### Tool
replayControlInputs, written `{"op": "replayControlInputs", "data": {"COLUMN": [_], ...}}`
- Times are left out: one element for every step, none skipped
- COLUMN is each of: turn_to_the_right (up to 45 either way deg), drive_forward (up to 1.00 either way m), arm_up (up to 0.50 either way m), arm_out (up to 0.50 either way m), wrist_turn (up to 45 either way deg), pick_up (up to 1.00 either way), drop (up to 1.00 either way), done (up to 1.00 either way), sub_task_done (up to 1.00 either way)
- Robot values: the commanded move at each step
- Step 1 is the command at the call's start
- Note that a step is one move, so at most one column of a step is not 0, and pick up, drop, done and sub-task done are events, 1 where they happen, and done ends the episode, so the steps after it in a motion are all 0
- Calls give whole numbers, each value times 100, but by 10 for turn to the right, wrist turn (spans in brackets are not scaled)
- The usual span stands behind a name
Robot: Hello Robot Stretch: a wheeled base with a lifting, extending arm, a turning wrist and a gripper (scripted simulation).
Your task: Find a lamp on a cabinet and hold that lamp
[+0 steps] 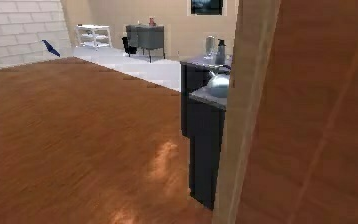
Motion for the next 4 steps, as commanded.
{"op": "replayControlInputs", "data": {"turn_to_the_right": [-420,-30,0,390], "drive_forward": [0,0,15,0], "arm_up": [0,0,0,0], "arm_out": [0,0,0,0], "wrist_turn": [0,0,0,0], "pick_up": [0,0,0,0], "drop": [0,0,0,0], "done": [0,0,0,0], "sub_task_done": [0,0,0,0]}}
